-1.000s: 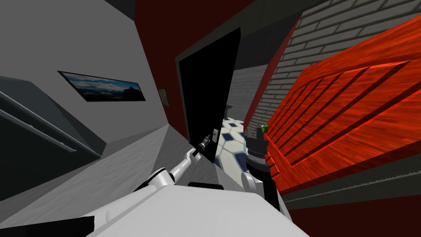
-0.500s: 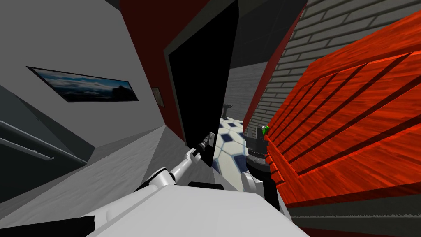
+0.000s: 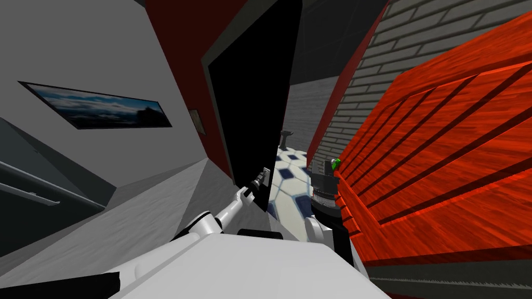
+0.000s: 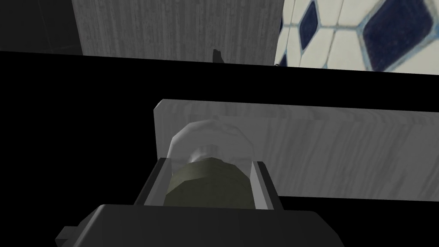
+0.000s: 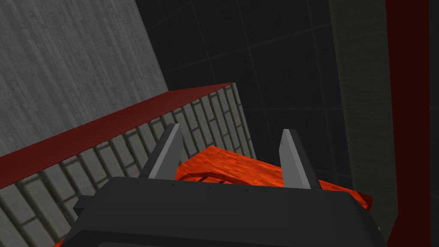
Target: Push the door open
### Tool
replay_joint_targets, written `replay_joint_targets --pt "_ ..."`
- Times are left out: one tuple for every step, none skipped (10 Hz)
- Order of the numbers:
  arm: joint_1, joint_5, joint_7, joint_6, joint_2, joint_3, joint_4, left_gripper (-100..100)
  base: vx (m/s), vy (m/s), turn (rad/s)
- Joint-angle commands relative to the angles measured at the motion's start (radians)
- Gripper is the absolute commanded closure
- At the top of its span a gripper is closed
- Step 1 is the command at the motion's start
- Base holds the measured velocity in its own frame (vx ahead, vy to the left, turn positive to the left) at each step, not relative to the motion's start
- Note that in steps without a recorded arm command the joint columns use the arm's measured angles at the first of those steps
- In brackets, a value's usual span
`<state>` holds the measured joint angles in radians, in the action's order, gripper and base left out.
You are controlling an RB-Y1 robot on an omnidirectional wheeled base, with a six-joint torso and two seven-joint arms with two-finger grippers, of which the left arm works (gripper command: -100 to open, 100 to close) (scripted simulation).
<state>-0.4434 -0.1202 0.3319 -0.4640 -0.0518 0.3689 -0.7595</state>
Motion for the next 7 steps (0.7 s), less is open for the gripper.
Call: replay_joint_targets --pt "0.002 0.000 0.000 -0.001 0.000 0.001 0.000 100 -0.003 0.006 -0.006" --pt "0.002 0.000 0.000 -0.001 0.000 0.001 0.000 100 0.000 0.000 0.000" --pt "0.002 0.000 0.000 -0.001 0.000 0.001 0.000 100 0.000 0.000 0.000" --pt "0.000 0.003 -0.006 0.001 -0.006 -0.012 0.001 100 0.075 -0.096 0.037" --pt "0.001 0.005 -0.009 0.001 -0.009 -0.020 0.002 100 0.101 -0.144 0.067" --pt "0.001 0.007 -0.014 0.001 -0.013 -0.029 0.003 100 0.122 -0.142 0.046" --pt "0.001 0.008 -0.016 0.002 -0.015 -0.034 0.004 100 0.132 -0.133 0.029"
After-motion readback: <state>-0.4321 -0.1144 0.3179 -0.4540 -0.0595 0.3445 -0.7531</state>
